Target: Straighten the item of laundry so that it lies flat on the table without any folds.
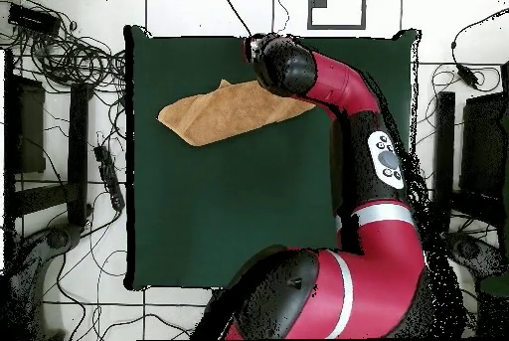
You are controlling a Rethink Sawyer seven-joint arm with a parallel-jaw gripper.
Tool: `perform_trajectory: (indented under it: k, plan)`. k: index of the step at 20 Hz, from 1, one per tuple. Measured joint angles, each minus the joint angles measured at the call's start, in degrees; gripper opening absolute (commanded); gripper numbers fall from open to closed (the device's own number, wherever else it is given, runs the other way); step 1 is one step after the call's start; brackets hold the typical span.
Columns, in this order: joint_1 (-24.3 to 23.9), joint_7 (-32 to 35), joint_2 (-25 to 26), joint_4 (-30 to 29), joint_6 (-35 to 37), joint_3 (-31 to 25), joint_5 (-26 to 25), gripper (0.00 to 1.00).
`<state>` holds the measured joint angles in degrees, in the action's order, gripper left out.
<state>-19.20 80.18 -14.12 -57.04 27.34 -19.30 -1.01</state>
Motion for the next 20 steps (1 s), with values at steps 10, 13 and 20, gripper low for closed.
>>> perform_trajectory:
  k: [10,13,20]
  plan:
    - [-1.01,0.00,-0.07,-2.41,-0.01,-1.95,-0.42,1.00]
    - [-0.78,0.00,-0.05,-2.95,-0.01,-1.95,-0.62,1.00]
    - [0.80,0.00,-0.06,-3.05,0.39,-1.89,-0.92,1.00]
